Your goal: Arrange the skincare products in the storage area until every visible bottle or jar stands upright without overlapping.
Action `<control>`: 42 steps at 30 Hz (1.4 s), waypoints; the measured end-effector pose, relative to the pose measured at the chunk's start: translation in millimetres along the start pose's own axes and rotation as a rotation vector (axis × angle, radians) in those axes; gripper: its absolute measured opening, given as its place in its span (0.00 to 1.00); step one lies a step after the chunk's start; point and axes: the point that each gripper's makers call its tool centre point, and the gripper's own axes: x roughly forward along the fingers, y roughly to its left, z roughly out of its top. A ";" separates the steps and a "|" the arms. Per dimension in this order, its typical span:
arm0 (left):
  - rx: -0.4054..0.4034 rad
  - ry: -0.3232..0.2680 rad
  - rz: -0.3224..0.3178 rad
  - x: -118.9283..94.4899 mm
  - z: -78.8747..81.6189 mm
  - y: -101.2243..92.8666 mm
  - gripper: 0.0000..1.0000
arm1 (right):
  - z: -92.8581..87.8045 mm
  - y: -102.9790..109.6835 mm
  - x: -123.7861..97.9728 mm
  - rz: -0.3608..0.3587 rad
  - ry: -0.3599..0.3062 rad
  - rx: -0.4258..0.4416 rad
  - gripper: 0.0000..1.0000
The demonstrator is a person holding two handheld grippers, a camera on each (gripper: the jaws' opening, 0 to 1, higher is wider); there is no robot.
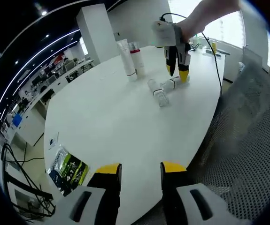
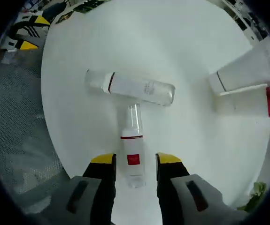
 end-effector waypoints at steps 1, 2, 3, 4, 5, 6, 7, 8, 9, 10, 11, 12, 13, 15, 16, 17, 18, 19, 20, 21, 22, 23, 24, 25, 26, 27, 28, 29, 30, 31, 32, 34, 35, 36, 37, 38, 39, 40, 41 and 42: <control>-0.005 0.005 0.000 0.5 -1.0 0.4 0.34 | -0.3 3.6 1.8 0.000 -0.003 0.003 0.27; -0.008 0.008 0.000 0.6 -1.7 0.4 0.34 | -0.9 5.9 4.7 0.002 -0.006 0.013 0.27; -0.011 0.015 -0.005 0.9 -3.0 -0.3 0.34 | -2.2 9.6 8.1 0.007 -0.003 0.017 0.26; -0.009 0.020 -0.010 1.4 -3.8 -1.3 0.34 | -3.7 15.0 13.7 0.009 0.000 0.014 0.27; -0.003 0.024 -0.020 1.8 -4.1 -3.3 0.34 | -5.8 16.7 17.5 0.004 0.006 0.007 0.26; 0.001 0.021 -0.025 1.8 -3.3 -4.4 0.34 | -1.7 21.3 12.4 0.032 -0.018 0.012 0.20; 0.005 0.012 -0.032 1.8 -1.5 -6.1 0.34 | -2.3 19.6 12.3 0.000 -0.022 0.095 0.19; 0.002 0.009 -0.035 1.8 -0.8 -6.5 0.34 | -3.8 19.4 11.3 -0.007 -0.019 0.061 0.19; 0.000 0.008 -0.036 1.4 -0.4 -6.6 0.34 | -3.4 19.0 9.9 -0.027 -0.032 0.038 0.19; 0.002 0.005 -0.037 1.4 0.2 -6.7 0.34 | -2.8 20.4 10.4 -0.049 -0.049 0.022 0.19; 0.001 0.003 -0.039 1.4 0.5 -7.1 0.34 | -4.4 23.1 9.6 -0.050 -0.051 0.031 0.18; -0.003 0.005 -0.047 1.7 0.1 -8.5 0.34 | -3.8 23.0 9.6 -0.084 -0.080 0.061 0.18; -0.006 0.008 -0.053 1.9 -0.5 -9.5 0.34 | -3.9 21.2 8.0 -0.115 -0.109 0.065 0.18; -0.008 0.008 -0.065 2.0 -0.4 -10.9 0.34 | -4.0 22.2 6.1 -0.132 -0.185 0.192 0.18; -0.013 -0.002 -0.073 1.4 1.6 -11.9 0.34 | -3.5 27.9 5.9 -0.107 -0.220 0.243 0.18; -0.014 -0.010 -0.077 0.7 3.1 -12.2 0.34 | -2.8 29.4 0.4 -0.124 -0.274 0.297 0.17; -0.017 -0.018 -0.079 0.3 4.6 -12.2 0.34 | -1.5 30.5 -3.8 -0.135 -0.306 0.320 0.17; -0.021 -0.021 -0.077 0.2 5.2 -11.8 0.34 | 0.8 34.4 -9.3 -0.128 -0.347 0.356 0.17; -0.027 -0.026 -0.078 0.0 5.7 -11.5 0.34 | 3.5 40.0 -15.6 -0.113 -0.388 0.391 0.17; -0.035 -0.027 -0.080 -0.1 5.7 -11.8 0.35 | 9.7 46.9 -27.3 -0.113 -0.456 0.439 0.17; -0.044 -0.025 -0.094 0.0 5.5 -13.3 0.35 | 13.5 51.6 -35.9 -0.108 -0.498 0.459 0.17; -0.059 -0.022 -0.122 -0.2 6.0 -17.2 0.36 | 21.6 56.7 -43.4 -0.094 -0.551 0.463 0.17; -0.094 -0.033 -0.151 -1.1 9.2 -20.7 0.36 | 31.4 63.4 -53.3 -0.091 -0.610 0.491 0.17; -0.113 -0.050 -0.157 -2.2 13.0 -20.3 0.36 | 43.3 72.0 -64.3 -0.087 -0.665 0.444 0.17; -0.114 -0.072 -0.168 -4.9 18.0 -19.7 0.36 | 53.4 76.3 -71.8 -0.089 -0.712 0.436 0.17; -0.124 -0.080 -0.170 -6.9 20.8 -19.1 0.36 | 65.7 82.9 -83.3 -0.077 -0.772 0.476 0.17; -0.117 -0.116 -0.174 -9.6 28.5 -18.2 0.36 | 78.0 90.5 -90.9 -0.046 -0.827 0.501 0.18; -0.129 -0.122 -0.180 -11.7 31.1 -18.3 0.36 | 90.8 99.5 -100.4 -0.008 -0.886 0.500 0.18; -0.148 -0.126 -0.185 -13.3 33.5 -18.0 0.37 | 100.1 104.6 -107.8 0.003 -0.925 0.503 0.18; -0.208 -0.118 -0.207 -16.3 38.6 -20.6 0.37 | 113.6 112.6 -116.7 0.027 -0.973 0.525 0.18; -0.241 -0.139 -0.223 -18.5 47.7 -22.6 0.37 | 127.6 122.3 -125.0 0.056 -1.018 0.512 0.18; -0.320 -0.244 -0.312 -24.7 77.5 -35.3 0.38 | 144.7 129.0 -135.4 0.078 -1.094 0.542 0.18; -0.402 -0.271 -0.379 -27.3 88.2 -44.4 0.38 | 148.8 129.5 -137.8 0.078 -1.112 0.556 0.18; -0.427 -0.282 -0.410 -27.4 92.4 -48.5 0.39 | 152.9 128.3 -139.4 0.088 -1.136 0.602 0.18; -0.449 -0.292 -0.419 -24.2 92.8 -50.0 0.40 | 154.5 128.8 -139.9 0.097 -1.144 0.614 0.18; -0.461 -0.292 -0.418 -22.9 91.9 -50.1 0.42 | 157.8 131.1 -139.2 0.114 -1.151 0.636 0.18; -0.503 -0.290 -0.411 -19.3 88.2 -50.3 0.46 | 158.2 132.3 -136.5 0.111 -1.138 0.632 0.18; -0.517 -0.291 -0.411 -17.2 85.0 -51.4 0.48 | 159.9 134.3 -135.1 0.114 -1.133 0.630 0.18; -0.491 -0.249 -0.417 -14.7 76.4 -54.8 0.49 | 160.7 139.0 -132.3 0.116 -1.120 0.608 0.18; -0.436 -0.209 -0.401 -13.8 70.2 -53.7 0.49 | 160.0 139.8 -131.7 0.113 -1.118 0.617 0.18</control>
